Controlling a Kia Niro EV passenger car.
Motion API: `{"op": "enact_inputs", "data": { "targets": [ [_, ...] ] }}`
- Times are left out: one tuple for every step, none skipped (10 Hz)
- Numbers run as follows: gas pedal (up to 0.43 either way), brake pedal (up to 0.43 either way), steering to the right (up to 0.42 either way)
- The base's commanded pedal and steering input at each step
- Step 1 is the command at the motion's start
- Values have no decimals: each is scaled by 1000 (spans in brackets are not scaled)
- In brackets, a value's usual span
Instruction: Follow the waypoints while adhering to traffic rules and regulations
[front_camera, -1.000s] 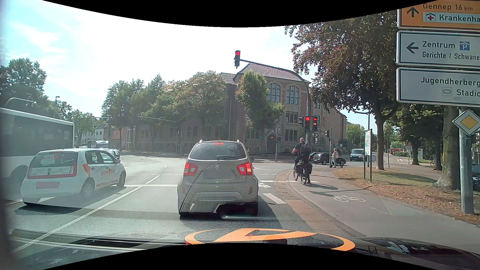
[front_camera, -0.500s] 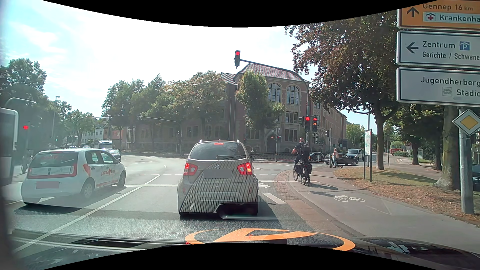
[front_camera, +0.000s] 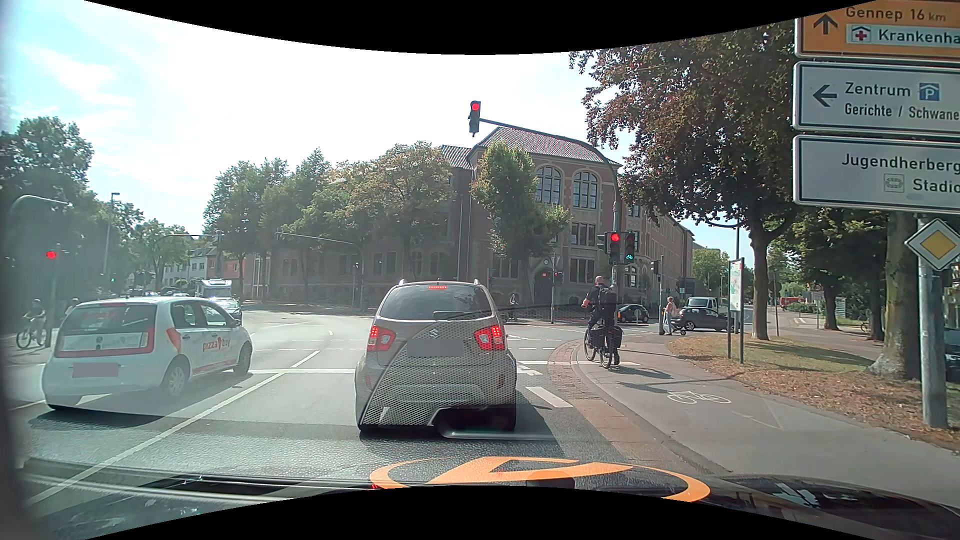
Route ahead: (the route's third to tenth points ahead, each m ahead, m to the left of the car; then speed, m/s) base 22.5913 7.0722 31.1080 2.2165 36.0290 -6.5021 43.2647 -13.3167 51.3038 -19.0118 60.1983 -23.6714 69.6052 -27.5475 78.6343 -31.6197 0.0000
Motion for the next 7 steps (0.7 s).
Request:
{"op": "enact_inputs", "data": {
  "targets": [
    [0,378,-45],
    [0,378,-45],
    [0,372,-45],
    [0,366,-46],
    [0,366,-45],
    [0,366,-46],
    [0,366,-45]
  ]
}}
